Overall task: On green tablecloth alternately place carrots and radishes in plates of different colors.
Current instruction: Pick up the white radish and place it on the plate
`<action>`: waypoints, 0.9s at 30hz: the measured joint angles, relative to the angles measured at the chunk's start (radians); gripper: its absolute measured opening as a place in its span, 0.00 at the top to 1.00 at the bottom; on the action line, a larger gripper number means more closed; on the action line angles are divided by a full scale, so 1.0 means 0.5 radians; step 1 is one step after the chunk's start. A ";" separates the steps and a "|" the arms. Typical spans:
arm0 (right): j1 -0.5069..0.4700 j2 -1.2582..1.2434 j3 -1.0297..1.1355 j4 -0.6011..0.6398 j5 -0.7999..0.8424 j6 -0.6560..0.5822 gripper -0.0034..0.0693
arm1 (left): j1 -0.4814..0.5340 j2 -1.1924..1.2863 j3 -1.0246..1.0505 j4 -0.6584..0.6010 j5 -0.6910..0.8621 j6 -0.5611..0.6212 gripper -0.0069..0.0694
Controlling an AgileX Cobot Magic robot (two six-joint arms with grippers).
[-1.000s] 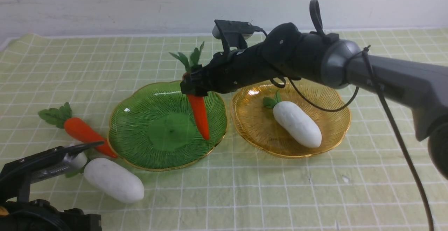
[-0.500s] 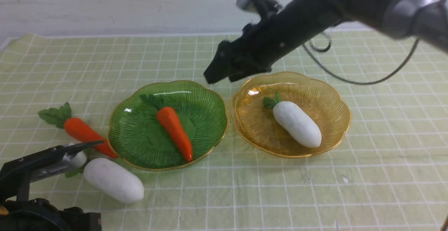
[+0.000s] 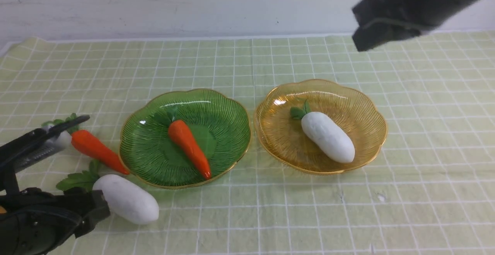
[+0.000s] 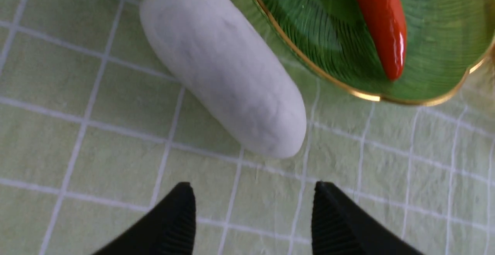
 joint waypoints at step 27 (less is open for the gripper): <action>0.004 -0.843 1.098 -0.156 0.016 0.000 0.97 | 0.000 0.863 -0.037 -0.788 -0.821 -0.229 0.23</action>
